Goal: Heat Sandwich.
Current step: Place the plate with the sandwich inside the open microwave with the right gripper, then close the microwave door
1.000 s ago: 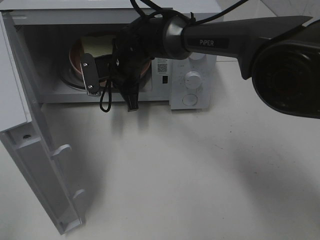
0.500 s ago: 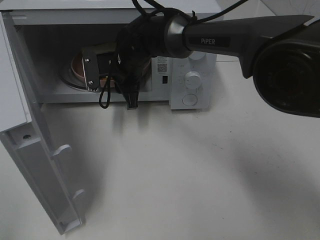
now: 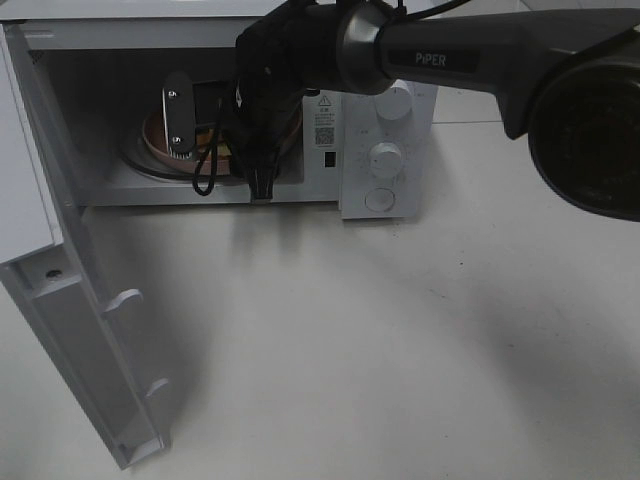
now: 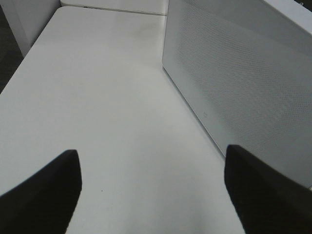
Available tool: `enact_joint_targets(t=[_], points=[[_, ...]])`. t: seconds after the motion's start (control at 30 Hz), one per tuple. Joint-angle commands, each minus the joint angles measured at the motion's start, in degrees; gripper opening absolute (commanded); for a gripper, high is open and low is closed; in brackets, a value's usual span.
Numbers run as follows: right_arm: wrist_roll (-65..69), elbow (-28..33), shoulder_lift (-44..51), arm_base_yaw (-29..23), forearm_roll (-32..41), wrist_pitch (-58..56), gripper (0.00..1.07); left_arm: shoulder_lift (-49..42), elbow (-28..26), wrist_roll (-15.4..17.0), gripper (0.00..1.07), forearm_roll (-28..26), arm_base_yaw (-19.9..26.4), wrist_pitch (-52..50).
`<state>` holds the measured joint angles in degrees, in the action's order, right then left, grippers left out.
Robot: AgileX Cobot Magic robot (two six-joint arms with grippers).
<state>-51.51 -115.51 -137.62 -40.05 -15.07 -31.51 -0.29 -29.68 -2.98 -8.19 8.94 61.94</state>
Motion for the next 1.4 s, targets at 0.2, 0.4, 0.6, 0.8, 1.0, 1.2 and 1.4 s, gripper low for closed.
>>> enact_joint_targets(t=[0.2,0.4,0.6,0.8,1.0,1.2,1.4], points=[[1.8,2.6,2.5,-1.4,0.2,-2.9,0.62,-0.3,0.2,0.1,0.76,-0.3,-0.2,-0.8],[1.8,6.5,5.0,-2.2,0.1,-2.6,0.62,-0.3,0.2,0.1,0.76,-0.3,-0.2,-0.8],[3.4,12.5,9.5,-2.9,-0.2,-1.5,0.62,-0.3,0.2,0.1,0.76,-0.3,-0.2,-0.8],[4.6,21.3,15.2,-4.1,-0.9,1.9,0.62,-0.3,0.2,0.1,0.76,-0.3,-0.2,-0.8],[5.7,28.3,20.5,-5.0,-1.3,3.1,0.62,-0.3,0.2,0.1,0.76,-0.3,-0.2,-0.8],[10.4,37.1,27.9,-6.3,-1.3,6.6,0.62,-0.3,0.2,0.1,0.76,-0.3,-0.2,-0.8],[12.8,44.4,34.0,-6.8,-1.3,8.4,0.61,-0.3,0.2,0.1,0.76,-0.3,-0.2,-0.8]])
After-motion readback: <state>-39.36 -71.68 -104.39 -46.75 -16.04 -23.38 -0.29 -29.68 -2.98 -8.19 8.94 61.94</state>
